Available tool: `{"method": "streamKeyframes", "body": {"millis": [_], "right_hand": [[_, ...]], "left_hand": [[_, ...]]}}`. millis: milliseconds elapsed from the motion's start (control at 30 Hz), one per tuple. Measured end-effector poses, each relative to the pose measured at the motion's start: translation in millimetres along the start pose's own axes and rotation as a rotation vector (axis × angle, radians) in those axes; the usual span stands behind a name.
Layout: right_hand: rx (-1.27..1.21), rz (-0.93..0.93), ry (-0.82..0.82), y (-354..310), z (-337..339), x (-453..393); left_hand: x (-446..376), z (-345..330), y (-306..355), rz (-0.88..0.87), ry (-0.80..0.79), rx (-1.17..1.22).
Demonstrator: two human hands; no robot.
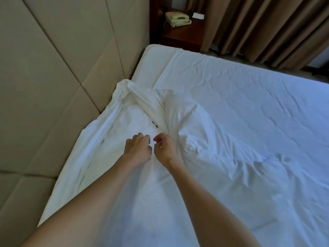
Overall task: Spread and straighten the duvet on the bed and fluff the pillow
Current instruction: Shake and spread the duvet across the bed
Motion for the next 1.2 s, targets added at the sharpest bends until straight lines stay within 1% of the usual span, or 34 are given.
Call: {"method": "streamKeyframes", "body": {"millis": [100,167,233,400,533,633,767,933,1033,1133,1200], "right_hand": [[-0.003,0.017,-0.028,20,13,49],[-0.027,-0.002,-0.092,33,24,84],[-0.010,-0.015,-0.162,55,36,121],[0.076,-0.124,-0.306,142,62,217],[0.189,-0.152,-0.427,203,96,288],[0.257,-0.154,-0.411,234,132,339],[0.308,-0.162,-0.451,269,171,399],[0.315,-0.189,-0.518,312,205,457],[0.332,-0.200,-0.540,345,222,480],[0.325,-0.213,-0.567,385,245,498],[0.345,-0.225,-0.597,414,268,512]], "left_hand": [[59,-19,28,0.036,-0.042,0.048],[102,-34,41,0.094,-0.074,0.137],[144,-59,51,0.125,-0.144,0.179],[250,-140,77,0.191,-0.309,0.093],[318,-184,119,0.215,-0.383,0.088],[360,-200,162,0.215,-0.356,0.174],[407,-216,210,0.219,-0.324,0.229],[463,-243,256,0.278,-0.286,0.326],[495,-263,281,0.297,-0.299,0.367],[522,-285,309,0.325,-0.356,0.373],[538,-298,339,0.363,-0.372,0.366]]}}
Point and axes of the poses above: each hand's wrist, its own x-axis away from the middle knuckle, its own z-axis out of the back of the hand, y = z × x, the point moved 1 cm from there along -x, towards the middle knuckle, and after that the axes turned 2 degrees about -y, right-handed, at the moved point
